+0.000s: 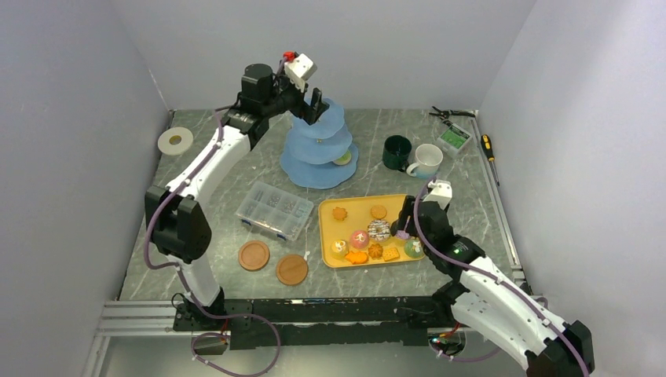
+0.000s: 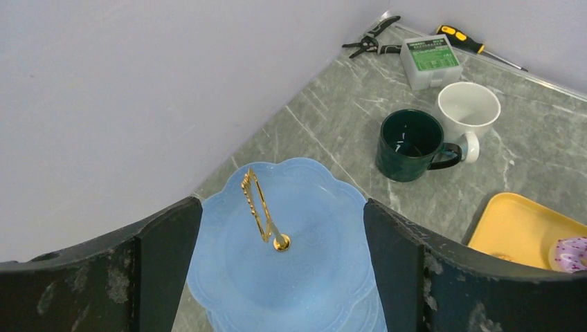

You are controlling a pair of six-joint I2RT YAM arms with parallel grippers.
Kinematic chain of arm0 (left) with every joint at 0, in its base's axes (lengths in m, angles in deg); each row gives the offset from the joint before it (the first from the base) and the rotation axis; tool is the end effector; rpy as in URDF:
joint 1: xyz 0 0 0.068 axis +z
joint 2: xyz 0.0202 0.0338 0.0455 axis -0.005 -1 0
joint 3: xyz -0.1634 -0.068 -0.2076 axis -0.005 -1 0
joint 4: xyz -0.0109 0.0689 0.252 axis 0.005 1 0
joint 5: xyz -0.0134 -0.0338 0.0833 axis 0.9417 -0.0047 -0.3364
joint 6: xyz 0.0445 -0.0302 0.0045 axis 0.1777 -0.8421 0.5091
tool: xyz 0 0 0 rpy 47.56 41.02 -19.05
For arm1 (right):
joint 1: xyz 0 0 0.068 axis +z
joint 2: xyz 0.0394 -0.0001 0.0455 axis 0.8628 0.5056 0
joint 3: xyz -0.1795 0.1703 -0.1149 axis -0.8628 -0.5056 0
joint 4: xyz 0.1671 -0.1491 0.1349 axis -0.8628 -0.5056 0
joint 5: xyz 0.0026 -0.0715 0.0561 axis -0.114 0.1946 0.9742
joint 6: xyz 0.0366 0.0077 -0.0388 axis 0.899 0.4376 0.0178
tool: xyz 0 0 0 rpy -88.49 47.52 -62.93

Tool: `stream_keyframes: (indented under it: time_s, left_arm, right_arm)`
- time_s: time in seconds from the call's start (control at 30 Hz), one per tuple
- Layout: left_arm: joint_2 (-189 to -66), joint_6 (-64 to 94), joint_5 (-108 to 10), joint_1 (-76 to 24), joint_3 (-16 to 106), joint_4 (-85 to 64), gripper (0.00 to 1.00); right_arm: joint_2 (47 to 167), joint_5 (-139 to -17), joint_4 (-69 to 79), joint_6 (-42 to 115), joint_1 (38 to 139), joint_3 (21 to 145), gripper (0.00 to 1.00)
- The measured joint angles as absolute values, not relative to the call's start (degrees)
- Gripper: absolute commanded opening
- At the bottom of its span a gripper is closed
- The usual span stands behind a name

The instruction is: Serve the afternoon tea

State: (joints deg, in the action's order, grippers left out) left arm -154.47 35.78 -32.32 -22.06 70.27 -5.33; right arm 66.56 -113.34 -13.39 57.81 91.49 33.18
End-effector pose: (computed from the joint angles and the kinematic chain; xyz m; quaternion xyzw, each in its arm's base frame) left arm 0.3942 -0.1782 0.3919 0.3362 0.6740 -0.2361 0.6140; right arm 0.1446 0.0703 0.2226 0.0872 0.8590 0.0458 0.5024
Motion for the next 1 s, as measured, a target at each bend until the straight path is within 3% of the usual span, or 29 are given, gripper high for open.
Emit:
stream_keyframes:
  time_s: [0.1, 0.3, 0.5, 0.7, 0.87, 1.0]
  left_arm:
    - [-152.3, 35.3, -32.7, -21.7, 70.6, -3.4, 0.93]
    - [-148.4, 34.4, -32.9, -20.9, 70.7, -1.9, 0.93]
    - [-145.5, 34.3, -33.3, -19.6, 70.7, -1.1, 0.93]
    - [-142.1, 33.8, -33.8, -18.2, 70.4, 0.0, 0.93]
    - [-137.9, 32.9, -34.5, -17.3, 68.7, 0.7, 0.93]
    - [-135.1, 32.8, -35.0, -17.0, 67.1, 2.3, 0.93]
  right_arm:
    - [67.3, -114.0, -13.2, 58.2, 92.4, 33.0, 0.66]
    - [68.8, -116.3, -12.4, 58.6, 94.4, 33.0, 0.51]
    - [65.5, -119.2, -9.7, 55.3, 98.2, 33.0, 0.5]
    - [64.0, -119.0, 4.9, 47.5, 99.8, 32.8, 0.51]
    - [74.3, -114.1, 22.4, 43.4, 99.9, 32.7, 0.53]
    - [89.9, -109.7, 33.9, 41.3, 101.2, 35.2, 0.53]
